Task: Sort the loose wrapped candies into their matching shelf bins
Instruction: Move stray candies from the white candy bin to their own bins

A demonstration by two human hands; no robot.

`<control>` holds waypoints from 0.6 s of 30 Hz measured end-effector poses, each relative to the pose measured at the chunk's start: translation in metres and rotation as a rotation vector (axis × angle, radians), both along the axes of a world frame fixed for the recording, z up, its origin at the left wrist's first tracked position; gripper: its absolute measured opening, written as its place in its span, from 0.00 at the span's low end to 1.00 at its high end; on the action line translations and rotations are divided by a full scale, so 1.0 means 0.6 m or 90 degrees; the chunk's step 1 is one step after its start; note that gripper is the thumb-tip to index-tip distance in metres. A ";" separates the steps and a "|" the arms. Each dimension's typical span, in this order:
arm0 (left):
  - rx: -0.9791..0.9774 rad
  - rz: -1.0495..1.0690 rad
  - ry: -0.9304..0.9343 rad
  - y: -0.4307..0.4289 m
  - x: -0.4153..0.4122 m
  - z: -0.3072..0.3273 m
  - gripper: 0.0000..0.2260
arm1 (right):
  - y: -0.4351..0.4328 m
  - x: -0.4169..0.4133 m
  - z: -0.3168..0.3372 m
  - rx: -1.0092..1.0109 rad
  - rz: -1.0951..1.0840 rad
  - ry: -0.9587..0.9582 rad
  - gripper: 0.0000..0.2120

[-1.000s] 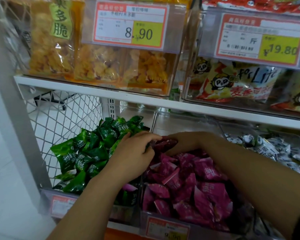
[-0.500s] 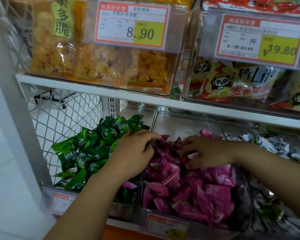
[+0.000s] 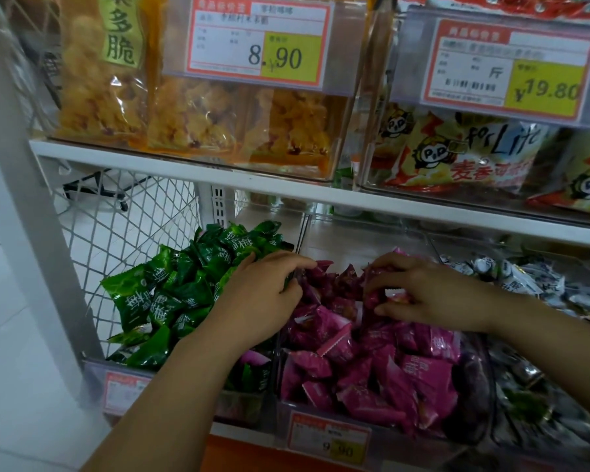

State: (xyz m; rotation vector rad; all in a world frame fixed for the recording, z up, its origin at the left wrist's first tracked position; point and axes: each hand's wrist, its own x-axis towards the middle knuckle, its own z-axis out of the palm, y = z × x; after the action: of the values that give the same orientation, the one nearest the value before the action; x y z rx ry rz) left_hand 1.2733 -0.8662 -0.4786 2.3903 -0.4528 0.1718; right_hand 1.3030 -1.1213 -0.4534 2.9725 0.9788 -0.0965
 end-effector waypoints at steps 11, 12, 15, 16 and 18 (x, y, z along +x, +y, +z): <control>0.006 0.001 0.009 0.000 -0.005 0.001 0.16 | -0.009 0.017 0.004 -0.022 -0.037 -0.071 0.15; 0.008 0.001 0.007 0.000 -0.005 0.001 0.16 | -0.008 0.016 0.004 -0.024 -0.042 -0.078 0.14; 0.015 0.000 -0.001 -0.001 -0.002 0.000 0.16 | -0.003 0.008 0.003 -0.019 -0.056 -0.091 0.13; 0.016 0.001 0.000 -0.001 -0.001 -0.001 0.16 | -0.002 0.005 0.003 -0.019 -0.059 -0.091 0.13; 0.018 0.000 0.002 -0.002 -0.001 -0.001 0.16 | 0.000 -0.002 0.004 -0.016 -0.058 -0.088 0.12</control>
State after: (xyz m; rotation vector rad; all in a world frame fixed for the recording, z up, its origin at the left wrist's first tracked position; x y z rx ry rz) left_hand 1.2727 -0.8672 -0.4794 2.4179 -0.4569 0.1634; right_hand 1.3018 -1.1216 -0.4512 2.9525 0.8219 0.0934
